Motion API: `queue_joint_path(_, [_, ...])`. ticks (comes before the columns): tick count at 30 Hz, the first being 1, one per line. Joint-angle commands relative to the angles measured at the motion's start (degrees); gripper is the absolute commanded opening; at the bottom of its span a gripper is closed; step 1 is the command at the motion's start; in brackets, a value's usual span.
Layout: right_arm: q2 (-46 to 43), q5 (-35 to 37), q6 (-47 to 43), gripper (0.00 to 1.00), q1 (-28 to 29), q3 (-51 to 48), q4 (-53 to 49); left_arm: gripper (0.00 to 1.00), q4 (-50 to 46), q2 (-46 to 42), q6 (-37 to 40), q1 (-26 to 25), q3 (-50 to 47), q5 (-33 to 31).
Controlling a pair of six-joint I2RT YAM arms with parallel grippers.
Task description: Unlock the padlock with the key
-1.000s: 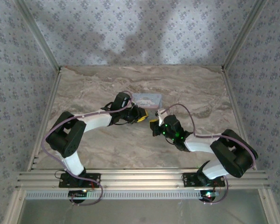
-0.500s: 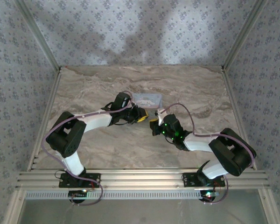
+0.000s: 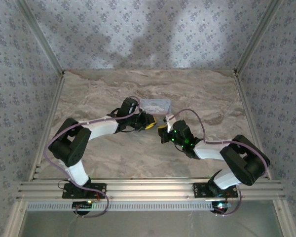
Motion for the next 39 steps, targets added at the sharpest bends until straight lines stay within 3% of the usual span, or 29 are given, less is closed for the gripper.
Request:
queue_joint_path(1, [0.9, -0.3, -2.3, 0.02, -0.3, 3.0, 3.0, 0.11, 1.0, -1.0, -0.2, -1.1, 1.1, 3.1])
queue_joint_path(28, [5.1, 0.1, -10.0, 0.02, -0.8, 6.4, 8.1, 0.11, -1.4, -1.9, 0.2, -2.0, 2.1, 3.4])
queue_joint_path(39, [5.1, -3.0, -7.0, 0.02, -1.1, 9.0, 8.7, 0.12, -1.2, -1.7, 0.2, -2.3, 2.1, 3.6])
